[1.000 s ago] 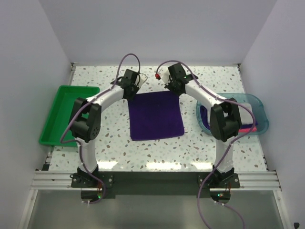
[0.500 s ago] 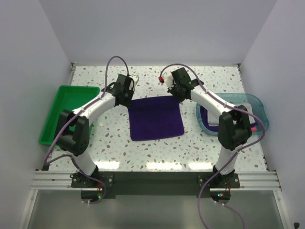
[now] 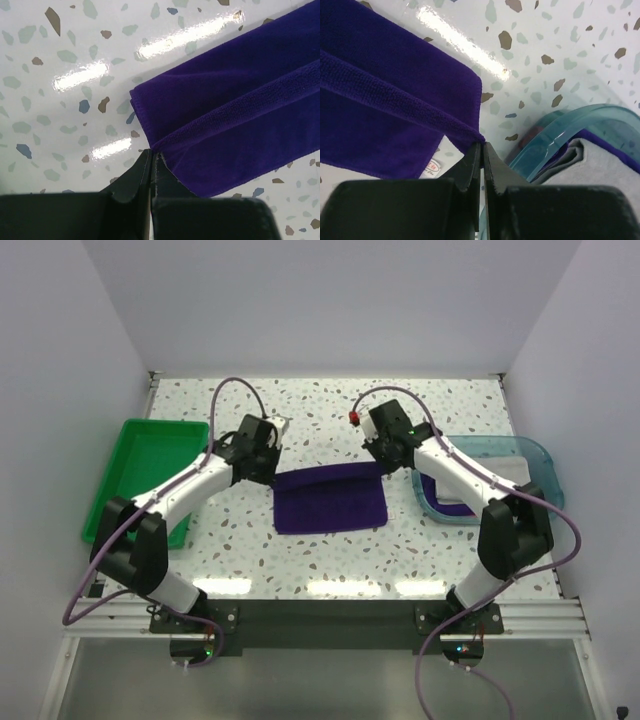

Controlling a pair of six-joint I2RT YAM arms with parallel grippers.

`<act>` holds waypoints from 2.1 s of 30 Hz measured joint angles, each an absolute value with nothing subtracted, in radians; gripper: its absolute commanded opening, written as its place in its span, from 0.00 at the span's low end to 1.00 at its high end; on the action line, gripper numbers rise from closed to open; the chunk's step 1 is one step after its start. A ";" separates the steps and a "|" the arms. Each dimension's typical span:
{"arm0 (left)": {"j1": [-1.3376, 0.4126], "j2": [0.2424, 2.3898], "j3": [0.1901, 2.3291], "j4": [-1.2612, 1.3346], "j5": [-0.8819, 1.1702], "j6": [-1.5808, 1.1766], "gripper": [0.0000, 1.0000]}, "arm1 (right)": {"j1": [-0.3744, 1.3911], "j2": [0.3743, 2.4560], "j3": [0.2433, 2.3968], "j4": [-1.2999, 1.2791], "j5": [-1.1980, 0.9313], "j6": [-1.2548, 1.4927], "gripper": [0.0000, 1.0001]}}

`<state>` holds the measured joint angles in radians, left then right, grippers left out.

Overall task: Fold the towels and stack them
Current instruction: Fold the towel

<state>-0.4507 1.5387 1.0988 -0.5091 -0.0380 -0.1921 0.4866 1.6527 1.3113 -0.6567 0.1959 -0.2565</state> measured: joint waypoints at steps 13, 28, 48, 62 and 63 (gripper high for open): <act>-0.463 1.516 1.045 -0.522 0.002 -0.191 0.00 | 0.519 1.577 1.200 -0.706 0.199 -0.116 0.00; -0.468 1.499 1.015 -0.548 0.023 -0.192 0.00 | 0.556 1.541 1.140 -0.720 0.221 -0.064 0.00; -0.473 1.468 0.973 -0.593 0.063 -0.228 0.00 | 0.569 1.520 1.100 -0.747 0.199 -0.007 0.00; -0.482 1.538 0.918 -0.568 0.097 -0.242 0.06 | 0.585 1.617 1.075 -0.740 0.173 0.000 0.05; -0.485 1.537 0.918 -0.569 0.097 -0.244 0.06 | 0.585 1.617 1.075 -0.742 0.173 0.001 0.05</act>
